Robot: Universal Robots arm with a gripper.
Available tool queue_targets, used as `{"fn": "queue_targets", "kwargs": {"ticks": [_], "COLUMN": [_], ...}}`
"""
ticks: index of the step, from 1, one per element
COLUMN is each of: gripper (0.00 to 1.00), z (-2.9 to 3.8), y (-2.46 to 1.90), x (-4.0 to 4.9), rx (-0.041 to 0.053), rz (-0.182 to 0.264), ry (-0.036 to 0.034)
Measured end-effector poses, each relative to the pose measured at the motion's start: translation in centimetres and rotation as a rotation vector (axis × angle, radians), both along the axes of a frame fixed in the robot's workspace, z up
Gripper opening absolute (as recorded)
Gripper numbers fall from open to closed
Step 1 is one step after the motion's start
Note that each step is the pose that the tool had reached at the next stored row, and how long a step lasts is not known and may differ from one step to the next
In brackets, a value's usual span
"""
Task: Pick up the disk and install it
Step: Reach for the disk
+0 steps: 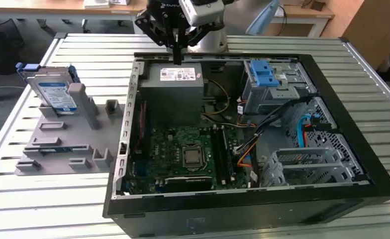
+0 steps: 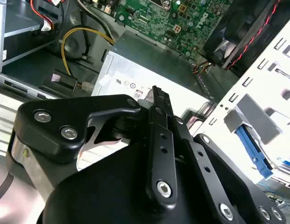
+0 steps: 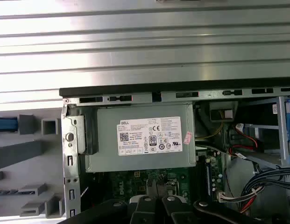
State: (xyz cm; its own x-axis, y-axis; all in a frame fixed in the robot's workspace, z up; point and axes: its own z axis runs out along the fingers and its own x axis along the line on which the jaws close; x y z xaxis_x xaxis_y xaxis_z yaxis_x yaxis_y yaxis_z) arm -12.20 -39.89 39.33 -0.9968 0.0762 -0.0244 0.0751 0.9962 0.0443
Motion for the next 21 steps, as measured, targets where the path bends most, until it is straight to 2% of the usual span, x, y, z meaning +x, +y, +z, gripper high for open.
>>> {"fn": "queue_targets", "kwargs": {"ticks": [21], "gripper": [0.11], "z": [-0.03], "y": [0.01], "x": [-0.92], "rx": [0.0], "rz": [0.0], "ry": [0.0001]}}
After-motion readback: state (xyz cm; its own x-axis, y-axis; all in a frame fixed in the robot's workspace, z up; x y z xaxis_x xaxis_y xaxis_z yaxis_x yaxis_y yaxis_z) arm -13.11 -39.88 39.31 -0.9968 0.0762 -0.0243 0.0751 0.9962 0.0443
